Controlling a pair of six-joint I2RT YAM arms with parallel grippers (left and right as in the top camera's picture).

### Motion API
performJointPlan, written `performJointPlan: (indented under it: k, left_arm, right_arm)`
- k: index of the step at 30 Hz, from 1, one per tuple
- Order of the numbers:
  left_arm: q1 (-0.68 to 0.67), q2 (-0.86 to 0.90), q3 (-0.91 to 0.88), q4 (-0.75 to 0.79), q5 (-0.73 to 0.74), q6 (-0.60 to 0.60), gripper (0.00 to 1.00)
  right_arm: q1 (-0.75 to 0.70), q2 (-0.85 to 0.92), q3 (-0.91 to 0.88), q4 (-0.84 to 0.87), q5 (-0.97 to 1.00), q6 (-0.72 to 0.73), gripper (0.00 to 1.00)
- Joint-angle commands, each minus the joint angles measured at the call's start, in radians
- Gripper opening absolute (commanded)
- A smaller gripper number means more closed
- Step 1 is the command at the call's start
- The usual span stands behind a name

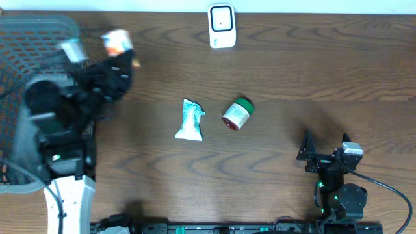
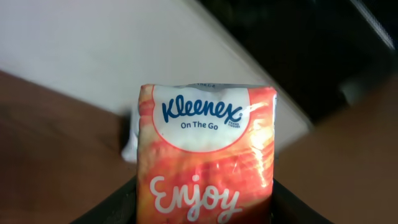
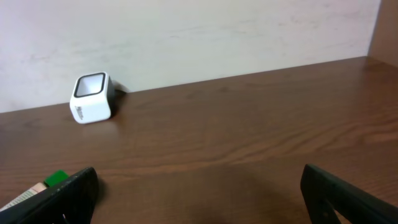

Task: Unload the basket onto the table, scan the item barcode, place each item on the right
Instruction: 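Lift the Kleenex pack out and carry it toward the scanner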

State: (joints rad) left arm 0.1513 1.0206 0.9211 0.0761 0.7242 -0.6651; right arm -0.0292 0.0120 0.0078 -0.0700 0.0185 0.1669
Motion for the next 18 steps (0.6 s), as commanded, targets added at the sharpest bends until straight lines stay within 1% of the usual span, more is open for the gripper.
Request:
performJointPlan:
  k: [1, 4, 10, 15, 18]
  left_arm:
    - [-0.156, 0.043, 0.013, -0.051, -0.115, 0.102, 0.55]
    - [-0.272, 0.094, 0.013, -0.085, -0.200, 0.137, 0.55]
    - [-0.464, 0.245, 0.013, -0.090, -0.294, 0.168, 0.55]
    - [-0.584, 0.393, 0.013, -0.083, -0.377, 0.176, 0.55]
    - [-0.651, 0.510, 0.013, -0.063, -0.413, 0.187, 0.55]
  right_arm:
    - [0.010, -0.006, -0.002, -0.002, 0.005, -0.015, 0.99]
    - [0.010, -0.006, -0.002, -0.002, 0.005, -0.015, 0.99]
    - [0.010, -0.006, -0.002, -0.002, 0.005, -0.015, 0.99]
    - [0.010, -0.006, -0.002, -0.002, 0.005, -0.015, 0.99]
    - [0.010, -0.006, -0.002, -0.002, 0.005, -0.015, 0.99]
